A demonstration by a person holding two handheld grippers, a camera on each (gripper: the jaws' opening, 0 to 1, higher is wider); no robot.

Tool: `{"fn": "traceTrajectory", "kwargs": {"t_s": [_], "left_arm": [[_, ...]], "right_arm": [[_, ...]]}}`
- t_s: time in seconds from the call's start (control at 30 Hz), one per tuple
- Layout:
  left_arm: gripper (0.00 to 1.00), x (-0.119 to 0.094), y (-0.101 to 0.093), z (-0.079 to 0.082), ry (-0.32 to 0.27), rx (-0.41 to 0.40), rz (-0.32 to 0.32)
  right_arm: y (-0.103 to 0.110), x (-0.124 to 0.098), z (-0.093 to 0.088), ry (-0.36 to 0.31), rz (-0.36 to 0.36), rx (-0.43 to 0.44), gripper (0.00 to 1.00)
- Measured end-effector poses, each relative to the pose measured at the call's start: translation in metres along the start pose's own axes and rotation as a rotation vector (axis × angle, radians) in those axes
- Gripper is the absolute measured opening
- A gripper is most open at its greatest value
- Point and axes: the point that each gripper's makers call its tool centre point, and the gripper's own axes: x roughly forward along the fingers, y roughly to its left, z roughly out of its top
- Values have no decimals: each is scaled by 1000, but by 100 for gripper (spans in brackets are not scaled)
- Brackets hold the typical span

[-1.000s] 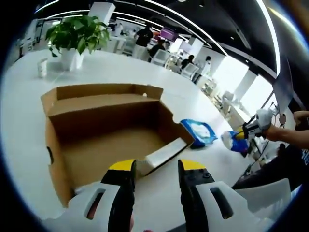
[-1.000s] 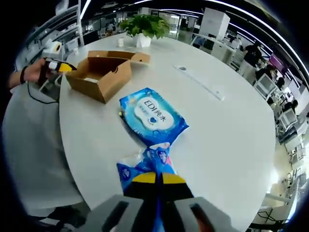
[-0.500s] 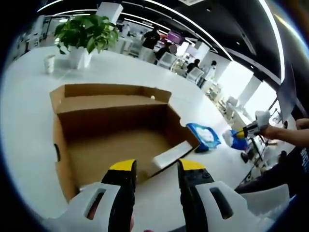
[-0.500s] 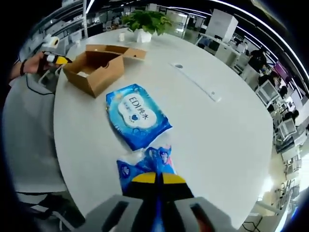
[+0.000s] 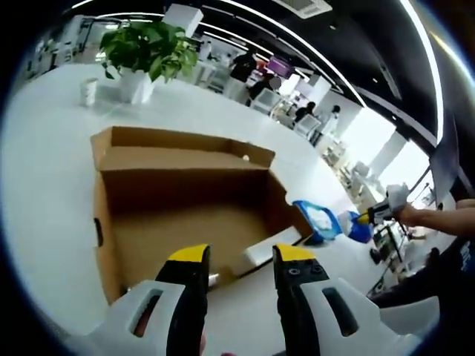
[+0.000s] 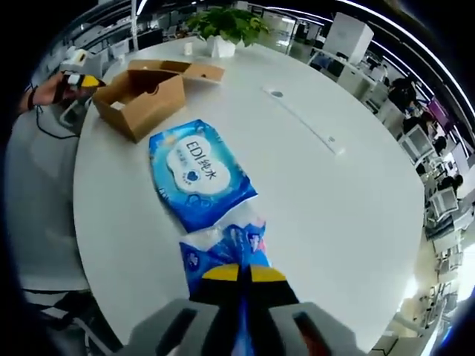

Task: Operate the shoe box by opening the lid, removing the specified soft item, and placing it in the target area until the item is outside and the box remains undamaged.

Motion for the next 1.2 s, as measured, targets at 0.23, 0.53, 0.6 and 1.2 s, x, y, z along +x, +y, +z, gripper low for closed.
{"fn": "traceTrajectory", "kwargs": {"t_s": [0.23, 0.53, 0.6, 1.2], "left_arm": [[34, -3, 5, 2, -11, -4, 21], [34, -4, 9, 2, -14, -3, 38], [34, -5, 9, 2, -13, -4, 42], [34, -4, 8, 2, -11, -3, 50]], "right_arm": [[-9, 8, -5, 35, 2, -73, 0], [-13, 19, -3, 72, 11, -180, 0], [-13, 22, -3, 79, 13, -203, 0], [-16, 29, 6, 82, 7, -269, 0]]}}
